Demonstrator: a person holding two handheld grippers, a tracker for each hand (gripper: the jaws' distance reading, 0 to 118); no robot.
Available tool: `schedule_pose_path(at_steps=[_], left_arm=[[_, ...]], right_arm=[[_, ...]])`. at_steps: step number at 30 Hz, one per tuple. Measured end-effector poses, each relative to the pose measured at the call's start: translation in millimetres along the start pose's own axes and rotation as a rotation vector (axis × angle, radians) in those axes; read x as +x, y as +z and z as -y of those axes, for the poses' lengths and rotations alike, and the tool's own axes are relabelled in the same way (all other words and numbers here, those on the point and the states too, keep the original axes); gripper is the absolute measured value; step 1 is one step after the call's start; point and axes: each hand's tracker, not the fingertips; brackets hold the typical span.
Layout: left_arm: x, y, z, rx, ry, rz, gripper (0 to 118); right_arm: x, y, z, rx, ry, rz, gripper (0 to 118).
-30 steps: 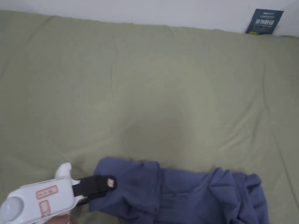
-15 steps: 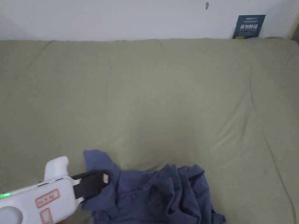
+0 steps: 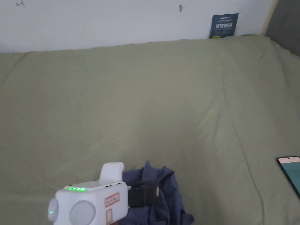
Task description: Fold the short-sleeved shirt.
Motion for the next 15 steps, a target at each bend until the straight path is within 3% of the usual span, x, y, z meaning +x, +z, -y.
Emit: schedule_pose_path(at_steps=[4, 6, 7, 8, 10, 15], left_arm=[[-36.9, 60.6, -12.0, 0.251, 0.022, -0.059, 111], [-59.4, 50.7, -5.7, 0.162, 0.091, -0.139, 110], [-66.9, 34.1, -0.3, 0.085, 0.125, -0.109, 110], [-62.8, 20.8, 7.5, 0.059, 0.145, -0.049, 94], [-39.5, -10.6, 19.4, 0.031, 0.145, 0.039, 19], [30.5, -88.9, 43.3, -0.043, 0.095, 0.276, 15]], right_arm=[[9.9, -2.2, 7.1, 0.004, -0.024, 0.000, 0], [12.4, -2.7, 9.7, 0.002, -0.037, 0.001, 0], [12.9, -2.6, 10.3, -0.003, -0.042, 0.001, 0], [13.3, -2.3, 11.1, -0.005, -0.043, 0.002, 0], [13.7, -2.0, 11.6, -0.009, -0.041, 0.008, 0], [19.1, -5.1, 5.8, -0.016, -0.053, 0.053, 0]])
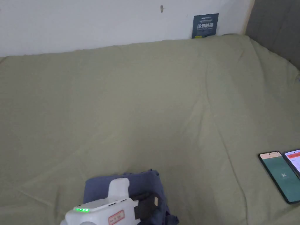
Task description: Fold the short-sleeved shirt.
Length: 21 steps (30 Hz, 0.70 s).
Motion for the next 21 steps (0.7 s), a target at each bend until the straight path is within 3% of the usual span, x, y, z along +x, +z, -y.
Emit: schedule_pose_path(at_steps=[3, 5, 6, 8, 10, 12, 14, 17, 18, 19, 20, 21], left_arm=[[-13.3, -23.3, 4.9, -0.096, 0.095, -0.144, 14], [-13.9, -0.2, 0.1, -0.007, 0.148, -0.038, 15], [-7.5, 14.3, -2.4, 0.012, 0.076, -0.066, 15], [2.5, 62.9, -6.3, 0.077, -0.080, -0.089, 15], [-4.2, 97.8, -7.2, 0.063, -0.059, -0.139, 25], [-26.3, 132.5, -2.0, 0.072, -0.027, -0.179, 73], [-52.4, 156.5, 3.8, 0.098, 0.038, -0.168, 112], [-108.0, 169.6, 9.8, 0.126, 0.226, 0.015, 117], [-124.6, 167.0, 11.0, 0.137, 0.300, 0.065, 117], [-142.2, 160.9, 12.4, 0.155, 0.378, 0.119, 117], [-160.8, 148.8, 12.7, 0.172, 0.434, 0.143, 117], [-176.2, 137.6, 13.4, 0.177, 0.481, 0.169, 117]], right_arm=[[0.8, -11.7, -11.3, -0.026, 0.030, 0.017, 0], [-5.4, -29.9, -24.5, -0.046, 0.131, 0.004, 0], [-7.8, -41.0, -31.8, -0.035, 0.140, -0.019, 0], [-6.6, -77.1, -51.4, -0.034, 0.047, -0.178, 0], [4.3, -122.1, -64.8, -0.094, -0.136, -0.414, 0], [18.1, -177.7, -65.7, -0.225, -0.319, -0.611, 0], [31.2, -221.7, -56.4, -0.305, -0.380, -0.620, 0], [48.3, -253.1, -39.3, -0.425, -0.319, -0.324, 0], [57.2, -254.0, -33.7, -0.401, -0.379, -0.386, 0], [66.8, -251.5, -31.1, -0.361, -0.505, -0.503, 0], [71.5, -248.3, -30.0, -0.345, -0.573, -0.510, 0], [72.5, -242.1, -28.8, -0.326, -0.561, -0.470, 0]])
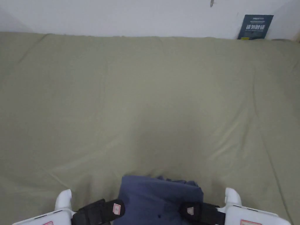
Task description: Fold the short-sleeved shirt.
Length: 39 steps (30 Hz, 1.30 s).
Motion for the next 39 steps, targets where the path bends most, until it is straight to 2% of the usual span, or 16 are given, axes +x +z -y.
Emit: schedule_pose_path(at_steps=[2, 3, 4, 7, 11, 15, 16, 17, 18, 19, 20, 22, 24, 28, 35, 39], left_arm=[[-33.6, -19.1, -3.5, 0.006, 0.122, 0.116, 117], [-32.6, -29.8, -3.3, 0.053, 0.128, 0.317, 117], [-27.5, -37.7, -4.9, 0.071, 0.114, 0.330, 117], [-8.3, -73.0, 0.9, -0.050, 0.061, 0.292, 118], [15.9, -96.3, 6.7, -0.130, -0.134, 0.211, 118], [21.5, -93.0, -2.1, -0.166, -0.076, 0.154, 117], [22.0, -92.0, -4.7, -0.184, -0.069, 0.149, 109], [21.3, -90.3, -6.6, -0.192, -0.058, 0.091, 55], [19.5, -90.9, -5.7, -0.168, -0.058, 0.010, 22], [10.8, -91.8, -4.1, -0.129, -0.055, -0.038, 22], [4.4, -94.4, -1.1, -0.166, 0.036, 0.018, 21], [9.3, -89.0, 0.8, -0.147, 0.067, 0.040, 21], [18.0, -83.9, -1.1, -0.136, -0.059, -0.023, 21], [29.2, -60.4, -8.3, -0.119, -0.092, -0.040, 21], [-8.1, 54.1, -67.3, -0.004, -0.090, -0.135, 21], [-38.8, 144.7, -112.4, 0.052, -0.130, -0.239, 21]], right_arm=[[1.5, 4.2, 1.6, 0.000, 0.030, 0.019, 0], [2.7, 5.5, 1.0, 0.003, 0.014, 0.018, 0], [0.1, 5.5, 3.2, 0.007, 0.016, 0.020, 0], [-4.2, 3.6, 1.2, 0.001, 0.041, 0.039, 0], [-4.1, -1.0, -0.2, -0.013, 0.044, 0.045, 0], [-2.4, -1.7, 0.0, -0.014, 0.044, 0.040, 0], [-1.2, -1.6, 0.3, -0.012, 0.042, 0.037, 0], [-0.7, -1.2, 0.6, -0.010, 0.039, 0.035, 0], [-0.3, -0.7, 0.7, -0.007, 0.036, 0.033, 0], [0.0, -0.2, 0.6, -0.004, 0.033, 0.032, 0], [-0.8, -0.4, 1.1, -0.006, 0.032, 0.030, 0], [-5.1, 0.9, 3.8, -0.009, 0.048, 0.033, 0], [-11.5, 5.5, 6.7, 0.003, 0.078, 0.037, 0], [-20.8, 28.4, 12.8, 0.046, 0.106, 0.045, 0], [-39.5, 63.9, 36.6, 0.095, 0.152, 0.064, 0], [-44.8, 71.2, 53.7, 0.124, 0.129, 0.081, 0]])
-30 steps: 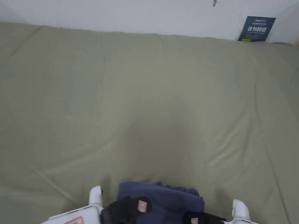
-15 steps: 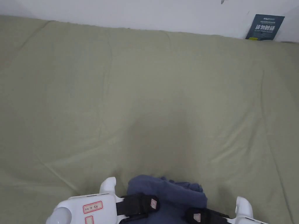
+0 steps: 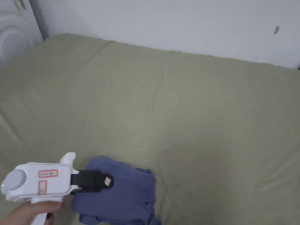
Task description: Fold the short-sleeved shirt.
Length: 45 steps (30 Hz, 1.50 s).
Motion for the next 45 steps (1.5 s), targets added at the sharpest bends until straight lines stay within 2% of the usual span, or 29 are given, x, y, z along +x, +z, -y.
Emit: schedule_pose_path(at_steps=[4, 6, 8, 13, 14, 16, 17, 18, 19, 20, 22, 25, 28, 29, 31, 33, 34, 36, 37, 38, 39, 41, 42, 43, 45], left_arm=[[-55.8, 69.5, -38.9, -0.047, 0.034, -0.075, 21], [-77.7, 95.6, -52.6, -0.052, -0.004, -0.189, 21], [-104.5, 122.8, -66.4, -0.050, 0.041, -0.247, 21], [-143.7, 165.6, -63.9, 0.043, 0.198, -0.252, 21], [-143.6, 167.1, -62.8, 0.032, 0.147, -0.267, 21], [-139.9, 168.0, -57.0, 0.038, 0.140, -0.241, 22], [-136.8, 167.2, -54.0, 0.054, 0.114, -0.217, 29], [-136.0, 167.7, -52.6, 0.064, 0.103, -0.211, 52], [-135.3, 168.7, -51.5, 0.067, 0.109, -0.216, 85], [-134.0, 170.5, -49.4, 0.071, 0.108, -0.219, 106], [-135.6, 189.7, -48.8, 0.107, 0.099, -0.229, 109], [-123.7, 232.4, -41.4, 0.180, 0.088, -0.296, 109], [-82.7, 268.7, -31.1, 0.367, 0.002, -0.339, 109], [-53.4, 271.0, -22.8, 0.472, -0.073, -0.304, 109], [12.4, 263.5, -5.5, 0.547, -0.239, -0.282, 109], [87.0, 238.9, 18.6, 0.612, -0.396, -0.300, 106], [131.5, 229.6, 41.1, 0.725, -0.438, -0.498, 96], [202.2, 205.9, 78.6, 0.858, -0.596, -0.519, 43], [234.0, 192.2, 95.6, 0.911, -0.653, -0.516, 28], [256.2, 183.7, 107.1, 0.959, -0.684, -0.501, 27], [283.2, 170.8, 120.9, 0.978, -0.688, -0.420, 26], [319.5, 160.0, 130.0, 1.012, -0.676, -0.326, 17], [337.7, 154.9, 134.5, 1.039, -0.696, -0.271, 17], [357.0, 150.3, 138.0, 1.051, -0.726, -0.247, 17], [383.5, 144.2, 132.6, 1.055, -0.763, -0.300, 17]], right_arm=[[-9.6, 4.1, 12.8, 0.008, -0.009, 0.011, 0], [-12.0, 6.0, 17.1, 0.008, 0.004, 0.041, 0], [-14.8, 10.1, 19.7, 0.010, 0.006, 0.064, 0], [-21.5, 16.4, 16.2, 0.024, 0.006, 0.091, 0], [-22.8, 15.3, 14.8, 0.026, 0.005, 0.090, 0], [-25.1, 11.3, 13.2, 0.027, 0.007, 0.085, 0], [-20.4, 8.8, 13.3, 0.030, 0.014, 0.088, 0], [-19.9, 6.4, 14.0, 0.041, 0.026, 0.101, 0], [-19.2, 4.1, 14.7, 0.045, 0.025, 0.099, 0], [-18.9, 2.2, 14.8, 0.045, 0.019, 0.091, 0], [-25.3, 0.3, 16.9, 0.041, 0.019, 0.088, 0], [-39.4, 7.6, 18.7, 0.043, 0.075, 0.076, 0], [-49.5, 17.9, 18.6, 0.071, 0.137, 0.081, 0], [-55.5, 22.8, 18.1, 0.099, 0.178, 0.112, 0], [-69.0, 34.5, 14.6, 0.139, 0.261, 0.167, 0], [-85.8, 50.0, 7.2, 0.195, 0.342, 0.212, 1], [-95.2, 58.8, 3.2, 0.232, 0.389, 0.237, 1], [-118.4, 79.1, -6.6, 0.341, 0.472, 0.295, 1], [-131.2, 90.3, -13.8, 0.393, 0.508, 0.311, 1], [-144.2, 101.6, -19.4, 0.460, 0.539, 0.312, 1], [-161.9, 116.2, -25.1, 0.555, 0.575, 0.336, 1], [-190.5, 142.9, -39.6, 0.664, 0.627, 0.296, 1], [-203.5, 153.5, -44.5, 0.703, 0.642, 0.306, 3], [-216.2, 163.6, -48.3, 0.748, 0.665, 0.312, 4], [-234.2, 179.5, -56.9, 0.797, 0.698, 0.284, 5]])
